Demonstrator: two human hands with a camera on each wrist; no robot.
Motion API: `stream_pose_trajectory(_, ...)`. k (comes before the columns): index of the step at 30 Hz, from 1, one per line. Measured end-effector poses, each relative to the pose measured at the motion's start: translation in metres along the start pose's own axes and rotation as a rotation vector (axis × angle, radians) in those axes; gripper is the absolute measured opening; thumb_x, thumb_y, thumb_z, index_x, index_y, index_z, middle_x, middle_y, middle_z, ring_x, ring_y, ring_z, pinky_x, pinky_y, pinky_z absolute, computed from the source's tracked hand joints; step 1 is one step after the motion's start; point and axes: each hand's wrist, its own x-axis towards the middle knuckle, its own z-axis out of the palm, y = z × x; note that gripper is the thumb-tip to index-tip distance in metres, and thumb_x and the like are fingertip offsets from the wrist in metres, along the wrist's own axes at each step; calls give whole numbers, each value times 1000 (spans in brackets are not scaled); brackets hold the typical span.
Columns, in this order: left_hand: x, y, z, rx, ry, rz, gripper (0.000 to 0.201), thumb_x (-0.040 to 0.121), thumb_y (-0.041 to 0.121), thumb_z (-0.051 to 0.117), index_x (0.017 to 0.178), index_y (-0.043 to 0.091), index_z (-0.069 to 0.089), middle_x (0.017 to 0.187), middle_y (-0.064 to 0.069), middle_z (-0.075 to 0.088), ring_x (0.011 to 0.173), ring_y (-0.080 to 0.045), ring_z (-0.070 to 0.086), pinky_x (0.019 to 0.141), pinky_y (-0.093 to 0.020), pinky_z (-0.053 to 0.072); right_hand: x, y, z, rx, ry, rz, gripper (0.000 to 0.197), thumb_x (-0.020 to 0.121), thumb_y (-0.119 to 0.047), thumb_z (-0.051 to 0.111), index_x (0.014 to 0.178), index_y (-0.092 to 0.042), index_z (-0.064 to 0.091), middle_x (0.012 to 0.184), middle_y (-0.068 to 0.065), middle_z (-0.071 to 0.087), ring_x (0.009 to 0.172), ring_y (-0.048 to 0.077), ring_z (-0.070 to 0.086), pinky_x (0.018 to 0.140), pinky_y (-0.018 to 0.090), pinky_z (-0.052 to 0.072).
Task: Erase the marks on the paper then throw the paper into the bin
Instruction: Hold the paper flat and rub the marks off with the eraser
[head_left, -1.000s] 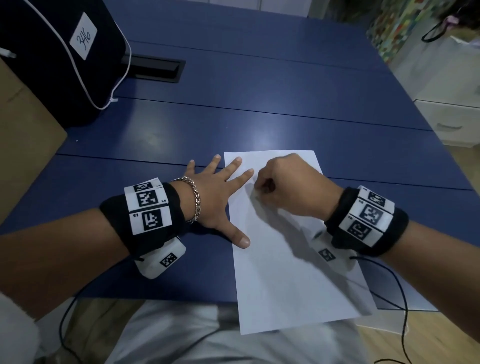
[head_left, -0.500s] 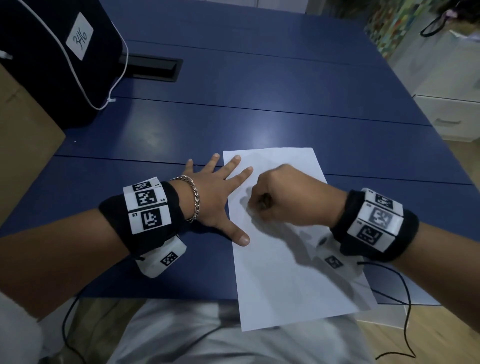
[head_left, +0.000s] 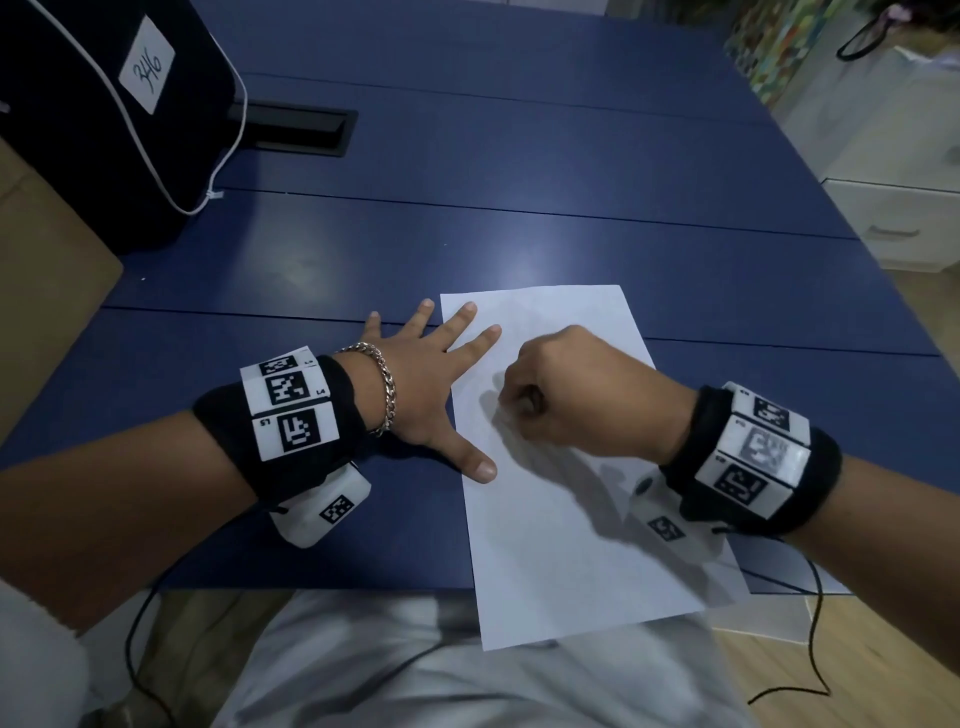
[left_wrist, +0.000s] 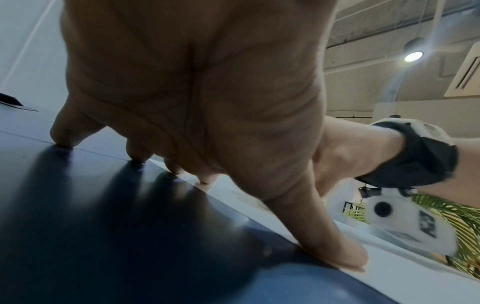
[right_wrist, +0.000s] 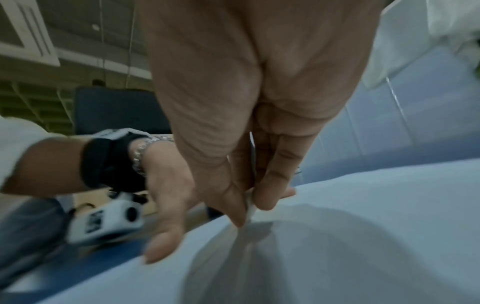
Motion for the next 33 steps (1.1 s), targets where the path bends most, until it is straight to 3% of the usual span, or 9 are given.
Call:
stream_pose_trajectory(2,1,0,0,3,-1,2,154,44,108,56,156,49,-32,166,15,-39,157,-32,-28,119,-79,0,-4,-5,1,2,-52,-32,5,84,-19,70,82,-18,74,78,-4,68,69,16,57,65,30,47)
stream_pose_trajectory(7,1,0,1,-1,-4,0,156,41,109,55,155,49,-32,166,16,-38,157,-32,-28,118,-79,1,1,15,-5,6,68,106,8,85,-16,70,88,-19,77,80,-9,66,76,16,60,68,27,45)
stream_pose_trajectory(11,2,-1,1,1,-9,4,156,42,109,57,155,49,-32,166,15,-39,157,-32,-28,118,-80,1,-14,-7,2,12,-36,-35,7,84,-19,70,87,-17,76,80,-5,69,71,15,59,68,30,50)
stream_pose_trajectory(15,1,-2,0,-6,-14,11,156,42,109,57,155,49,-32,165,16,-40,157,-33,-30,118,-80,-1,-20,19,-13,101,45,127,15,83,-19,74,97,-20,80,88,-8,75,79,10,66,76,25,53)
stream_pose_trajectory(18,0,-5,1,-12,-21,32,158,41,108,58,155,47,-34,164,18,-41,156,-32,-32,118,-80,-3,-33,37,-12,85,78,221,13,85,-19,73,95,-24,79,85,-11,73,78,5,66,73,22,54)
stream_pose_trajectory(21,-1,-10,3,5,-23,66,161,41,109,58,153,44,-38,162,21,-42,155,-32,-33,118,-79,-2,-47,36,-4,115,57,248,6,89,-22,73,90,-27,76,84,-14,71,78,4,66,73,26,57)
stream_pose_trajectory(26,-3,-14,4,15,-30,108,151,48,107,58,155,49,-32,163,19,-41,154,-34,-34,121,-74,-8,-48,34,-10,129,-10,264,13,85,-18,75,92,-28,78,87,-15,71,80,3,66,76,29,59)
stream_pose_trajectory(33,-2,-11,7,24,-14,70,162,39,108,60,154,46,-36,161,21,-43,154,-30,-35,122,-73,-8,2,7,-12,97,25,86,19,86,-13,70,102,-20,79,94,-9,76,85,11,67,81,28,55)
